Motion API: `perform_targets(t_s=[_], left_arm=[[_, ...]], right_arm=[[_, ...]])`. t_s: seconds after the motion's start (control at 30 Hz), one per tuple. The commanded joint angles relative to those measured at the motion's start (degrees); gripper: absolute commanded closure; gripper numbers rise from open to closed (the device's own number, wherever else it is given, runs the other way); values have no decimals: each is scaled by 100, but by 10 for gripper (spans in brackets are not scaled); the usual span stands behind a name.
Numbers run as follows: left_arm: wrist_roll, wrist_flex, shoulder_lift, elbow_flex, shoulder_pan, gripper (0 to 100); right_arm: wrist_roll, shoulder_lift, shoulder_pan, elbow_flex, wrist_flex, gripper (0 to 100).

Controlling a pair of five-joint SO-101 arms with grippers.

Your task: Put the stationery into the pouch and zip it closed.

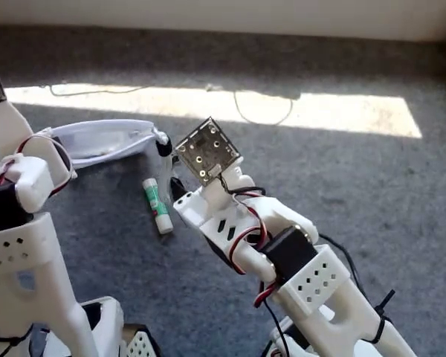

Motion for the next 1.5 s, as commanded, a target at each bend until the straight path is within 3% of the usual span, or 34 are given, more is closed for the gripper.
perform_targets(t_s=[0.0,0.53,0.97,1.47], left_arm=[[44,-44,-66,-233,-497,994],[53,-53,-66,-180,-1420,994],[44,-53,-66,-48,-1385,994],[35,-53,-66,-31,-1385,994]], right_arm=[[-273,22,-268,-295,4,822],[-1389,2905,-611,-910,-532,822],[-1389,4971,-681,-1807,-831,822],[-1363,6132,-532,-2105,-804,835]])
